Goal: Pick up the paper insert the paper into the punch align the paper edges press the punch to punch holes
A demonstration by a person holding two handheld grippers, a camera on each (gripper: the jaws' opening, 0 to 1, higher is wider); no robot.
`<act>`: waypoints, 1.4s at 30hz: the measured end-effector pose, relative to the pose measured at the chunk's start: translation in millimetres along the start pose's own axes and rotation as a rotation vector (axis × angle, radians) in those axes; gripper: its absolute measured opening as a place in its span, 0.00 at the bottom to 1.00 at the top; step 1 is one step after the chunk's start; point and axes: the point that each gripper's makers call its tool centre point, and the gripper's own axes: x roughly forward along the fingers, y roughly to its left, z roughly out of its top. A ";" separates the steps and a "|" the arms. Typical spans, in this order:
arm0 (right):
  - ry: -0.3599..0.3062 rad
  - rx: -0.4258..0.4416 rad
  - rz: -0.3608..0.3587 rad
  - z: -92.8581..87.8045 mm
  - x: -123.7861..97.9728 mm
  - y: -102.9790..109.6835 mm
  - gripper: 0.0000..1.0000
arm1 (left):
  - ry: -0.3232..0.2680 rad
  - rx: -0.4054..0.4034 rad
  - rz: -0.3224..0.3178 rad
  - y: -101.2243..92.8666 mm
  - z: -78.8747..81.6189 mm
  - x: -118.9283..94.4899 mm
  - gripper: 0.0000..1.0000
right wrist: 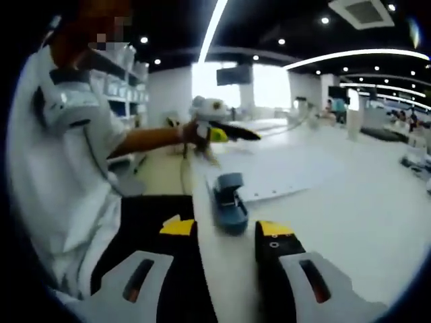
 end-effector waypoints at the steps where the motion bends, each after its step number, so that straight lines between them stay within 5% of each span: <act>1: 0.002 0.000 -0.001 -2.1 -1.5 1.0 0.36 | 0.005 0.010 -0.005 -5.3 -0.1 -0.7 0.58; 5: 0.011 -0.012 -0.007 -7.5 -3.4 2.6 0.27 | 0.040 0.028 -0.025 -16.6 -10.3 1.4 0.56; 27: 0.031 -0.047 0.052 -1.6 11.3 1.5 0.21 | 0.206 0.145 -0.019 -19.4 -48.0 7.9 0.49; 42: 0.036 -0.044 0.070 -2.4 11.5 -2.4 0.24 | 0.195 0.143 -0.011 -16.7 -45.2 6.6 0.50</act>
